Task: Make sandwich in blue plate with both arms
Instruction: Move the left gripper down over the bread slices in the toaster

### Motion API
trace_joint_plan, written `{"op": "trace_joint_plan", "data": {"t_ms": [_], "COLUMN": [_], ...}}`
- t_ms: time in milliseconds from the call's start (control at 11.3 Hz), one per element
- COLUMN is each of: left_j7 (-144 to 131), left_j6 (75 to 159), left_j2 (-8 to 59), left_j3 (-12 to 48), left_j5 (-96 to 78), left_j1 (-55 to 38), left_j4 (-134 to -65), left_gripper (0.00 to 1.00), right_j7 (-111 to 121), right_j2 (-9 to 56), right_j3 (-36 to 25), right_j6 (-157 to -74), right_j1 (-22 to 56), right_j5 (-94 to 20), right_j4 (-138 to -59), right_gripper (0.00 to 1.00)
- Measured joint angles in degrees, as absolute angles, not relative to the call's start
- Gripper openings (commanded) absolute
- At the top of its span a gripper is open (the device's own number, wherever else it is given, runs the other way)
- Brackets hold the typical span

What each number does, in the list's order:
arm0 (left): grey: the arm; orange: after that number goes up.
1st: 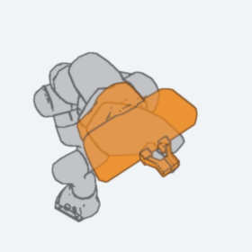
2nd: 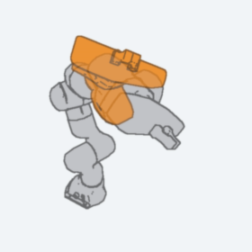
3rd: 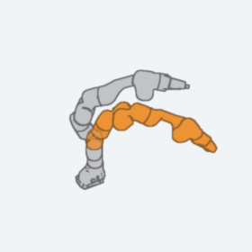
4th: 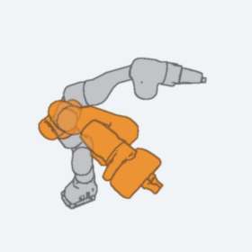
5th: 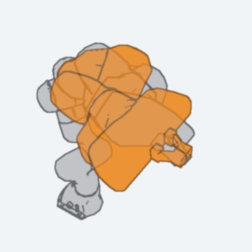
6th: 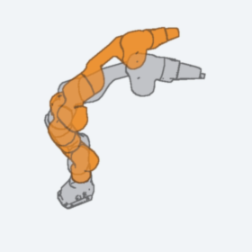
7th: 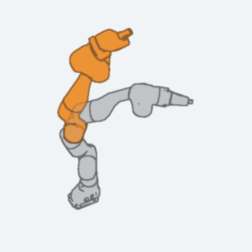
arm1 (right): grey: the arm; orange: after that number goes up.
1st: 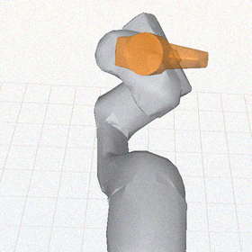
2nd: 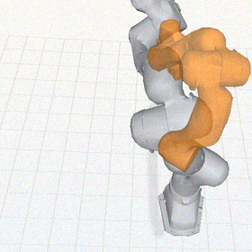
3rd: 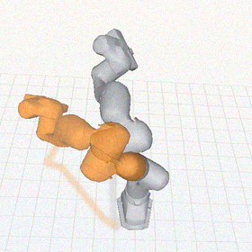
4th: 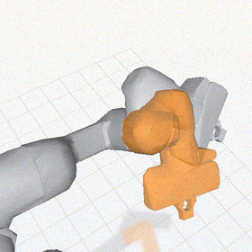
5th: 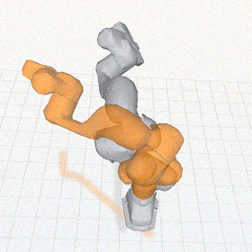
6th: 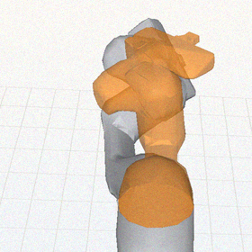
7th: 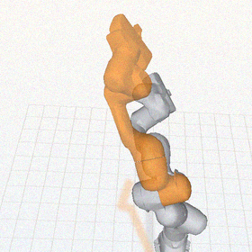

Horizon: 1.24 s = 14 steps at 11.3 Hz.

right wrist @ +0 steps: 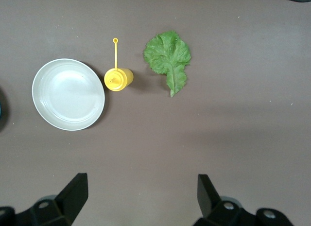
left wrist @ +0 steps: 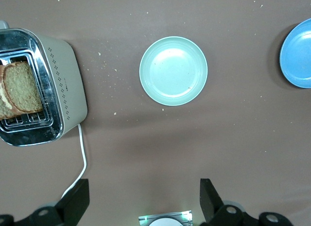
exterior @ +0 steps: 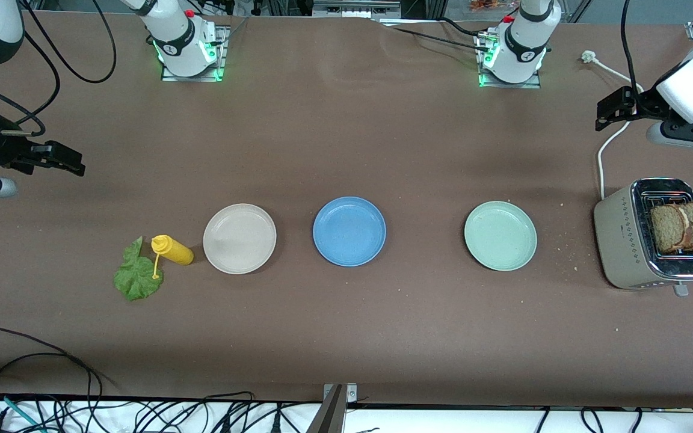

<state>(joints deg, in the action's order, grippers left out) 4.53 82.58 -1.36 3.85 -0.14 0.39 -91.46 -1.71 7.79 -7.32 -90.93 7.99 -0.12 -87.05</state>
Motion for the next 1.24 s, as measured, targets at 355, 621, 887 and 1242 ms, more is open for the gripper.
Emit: {"op": "trace_joint_plan", "data": {"t_ms": [355,621,887,1242], "left_j7": [4.53,4.53,4.53,4.56], "left_j6": [82.58,82.58,82.57,82.58], "left_j2": [-1.23,-1.23,-1.07,1.34], "left_j3": [3.85,3.96,3.86,3.06], "left_j5": [-0.14,-0.14,-0.14,0.45], "left_j1": [0.39,0.23,0.21,2.99], "left_j4": [-91.46,-91.46,-91.46,-91.46], "left_gripper": [1.00,1.00,1.00,1.00], "right_j7": [-1.71,-1.71,-1.71,-1.71], "right_j2": [7.79,7.79,7.79,7.79], "right_j3": [-7.32,-7.32,-7.33,-7.33], "right_j6": [-90.93,-90.93,-90.93,-90.93], "right_j1": [7.99,7.99,7.99,7.97], "right_j5": [-0.12,-0.12,-0.12,-0.11], "right_j4": [-87.05,-87.05,-87.05,-87.06], "right_gripper": [1.00,1.00,1.00,1.00]}}
